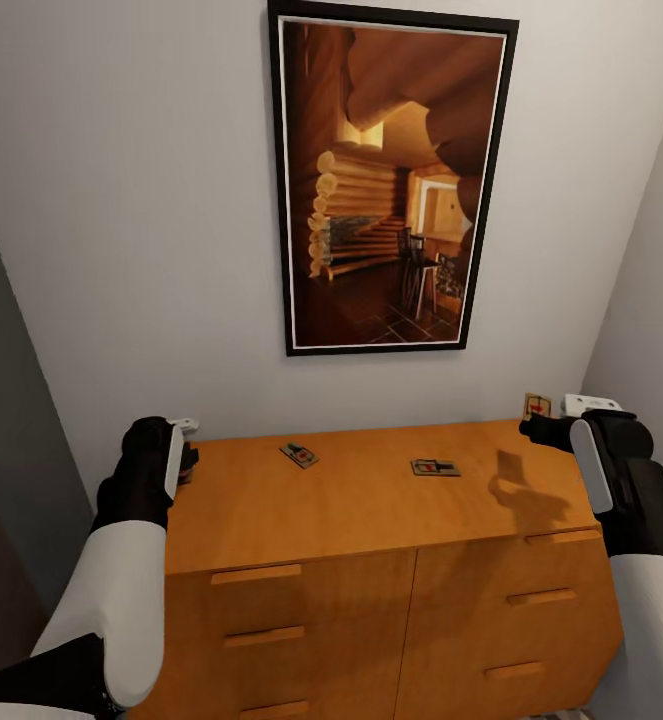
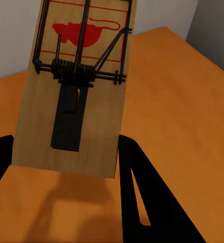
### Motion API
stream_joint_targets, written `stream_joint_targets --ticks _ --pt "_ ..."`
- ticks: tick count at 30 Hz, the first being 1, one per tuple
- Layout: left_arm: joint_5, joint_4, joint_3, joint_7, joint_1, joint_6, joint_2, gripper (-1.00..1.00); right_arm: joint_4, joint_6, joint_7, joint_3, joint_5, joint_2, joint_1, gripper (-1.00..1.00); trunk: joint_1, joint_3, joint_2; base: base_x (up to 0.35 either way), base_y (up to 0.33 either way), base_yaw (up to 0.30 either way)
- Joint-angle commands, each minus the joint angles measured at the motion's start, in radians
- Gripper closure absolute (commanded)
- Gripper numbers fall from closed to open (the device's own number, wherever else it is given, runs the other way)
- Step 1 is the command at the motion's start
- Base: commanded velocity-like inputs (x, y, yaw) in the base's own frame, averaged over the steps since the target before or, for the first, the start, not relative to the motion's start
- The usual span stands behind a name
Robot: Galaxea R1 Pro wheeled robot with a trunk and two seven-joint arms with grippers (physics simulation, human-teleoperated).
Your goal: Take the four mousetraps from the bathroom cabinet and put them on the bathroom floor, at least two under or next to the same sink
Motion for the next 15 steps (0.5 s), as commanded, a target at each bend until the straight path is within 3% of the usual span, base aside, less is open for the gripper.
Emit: stream_joint_targets --ticks 1,15 --pt "-0.001 0.002 0.002 0.001 -0.007 0.003 -0.003 -1.00 -0.001 0.003 -0.009 0.000 -0.014 0.000 -0.001 1.00 0.000 -0.001 -0.001 0.000 0.000 0.000" --pt "0.002 0.080 0.000 0.001 -0.085 0.004 -0.026 -1.00 0.000 0.003 -0.010 0.000 -0.014 -0.002 -0.001 1.00 0.000 -0.001 -0.001 0.000 0.000 0.000"
